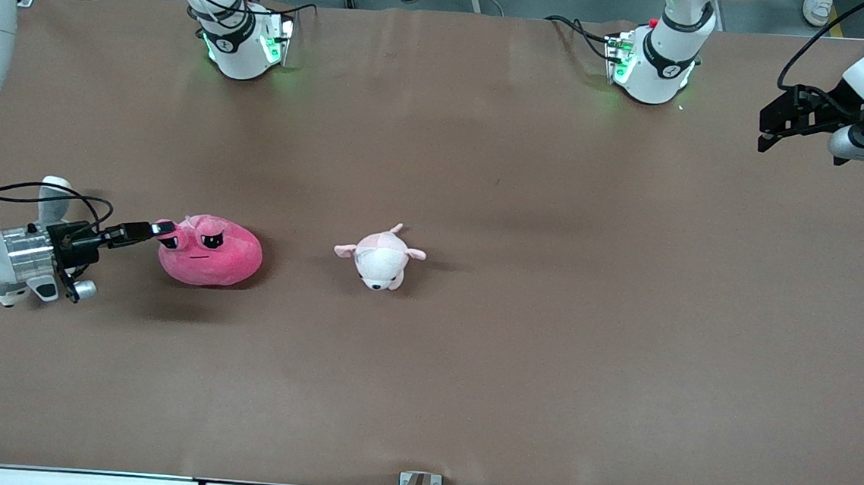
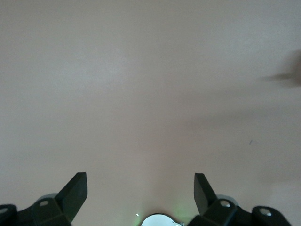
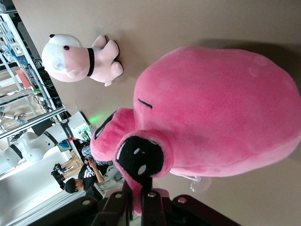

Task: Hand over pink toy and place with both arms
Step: 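Lower the pink plush onto the table with the right gripper, then open the right gripper and withdraw it from the pink plush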

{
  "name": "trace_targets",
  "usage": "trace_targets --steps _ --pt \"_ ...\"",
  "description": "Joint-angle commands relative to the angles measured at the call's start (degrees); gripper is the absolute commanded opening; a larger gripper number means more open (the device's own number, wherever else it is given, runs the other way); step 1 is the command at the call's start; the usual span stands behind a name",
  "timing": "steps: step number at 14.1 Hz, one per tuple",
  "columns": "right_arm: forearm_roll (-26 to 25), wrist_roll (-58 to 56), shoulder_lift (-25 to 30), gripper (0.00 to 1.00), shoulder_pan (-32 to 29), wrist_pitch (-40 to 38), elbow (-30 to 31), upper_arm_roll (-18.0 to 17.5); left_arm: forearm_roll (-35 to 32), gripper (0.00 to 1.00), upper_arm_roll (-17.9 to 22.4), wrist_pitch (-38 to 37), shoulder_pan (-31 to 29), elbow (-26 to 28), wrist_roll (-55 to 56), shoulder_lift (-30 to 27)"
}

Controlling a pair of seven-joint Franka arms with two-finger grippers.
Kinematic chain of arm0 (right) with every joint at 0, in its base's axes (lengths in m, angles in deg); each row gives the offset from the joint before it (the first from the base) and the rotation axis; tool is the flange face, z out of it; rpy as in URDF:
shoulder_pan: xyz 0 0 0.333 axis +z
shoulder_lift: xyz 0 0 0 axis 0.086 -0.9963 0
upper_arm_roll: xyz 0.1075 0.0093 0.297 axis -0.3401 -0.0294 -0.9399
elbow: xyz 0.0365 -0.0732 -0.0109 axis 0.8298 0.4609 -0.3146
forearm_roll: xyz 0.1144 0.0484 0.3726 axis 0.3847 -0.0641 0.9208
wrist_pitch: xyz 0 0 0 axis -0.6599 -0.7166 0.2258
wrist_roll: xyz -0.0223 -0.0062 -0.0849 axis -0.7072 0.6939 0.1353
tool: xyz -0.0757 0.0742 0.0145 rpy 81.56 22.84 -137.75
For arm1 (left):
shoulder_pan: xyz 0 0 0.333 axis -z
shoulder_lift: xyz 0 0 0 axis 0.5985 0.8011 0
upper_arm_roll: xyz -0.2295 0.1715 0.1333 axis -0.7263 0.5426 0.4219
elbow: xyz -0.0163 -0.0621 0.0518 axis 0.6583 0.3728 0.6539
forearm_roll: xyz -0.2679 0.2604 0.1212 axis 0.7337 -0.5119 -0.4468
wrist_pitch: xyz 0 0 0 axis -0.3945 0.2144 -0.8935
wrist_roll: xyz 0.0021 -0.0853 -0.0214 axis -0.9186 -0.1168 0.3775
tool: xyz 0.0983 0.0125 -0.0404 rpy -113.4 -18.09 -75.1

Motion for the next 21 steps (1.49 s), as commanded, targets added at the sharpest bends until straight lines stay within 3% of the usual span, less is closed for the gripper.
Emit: trace_targets --steps 1,7,10,12,13,21 --pt "1.2 -2.3 -1.6 0.02 -0.7 -0.8 -0.8 -0.2 0.3 1.0 -0.3 0.9 -0.3 1.2 -1.1 -0.9" --pt "0.6 -2.1 -1.9 0.03 -0.2 -0.4 -0.9 -0.1 0.3 1.0 -0.3 1.1 -0.2 1.2 -0.7 -0.8" --pt "0.5 -2.1 -2.7 0.17 -0.2 -0.2 -0.9 0.2 0.3 1.0 -0.3 1.1 -0.2 1.1 -0.6 -0.8" --pt "0.5 -2.0 -2.7 0.61 -0.2 0.6 -0.9 0.2 0.3 1.0 -0.3 1.1 -0.2 1.1 -0.6 -0.8" --pt "0.6 -2.1 -2.7 1.0 -0.2 0.8 -1.0 0.2 0.3 1.0 -0.3 1.1 -0.2 1.2 -0.6 -0.8" --pt "0.8 -0.6 -2.0 1.0 -1.1 0.2 -1.4 0.3 0.3 1.0 -0.3 1.0 -0.2 1.1 -0.5 -0.9"
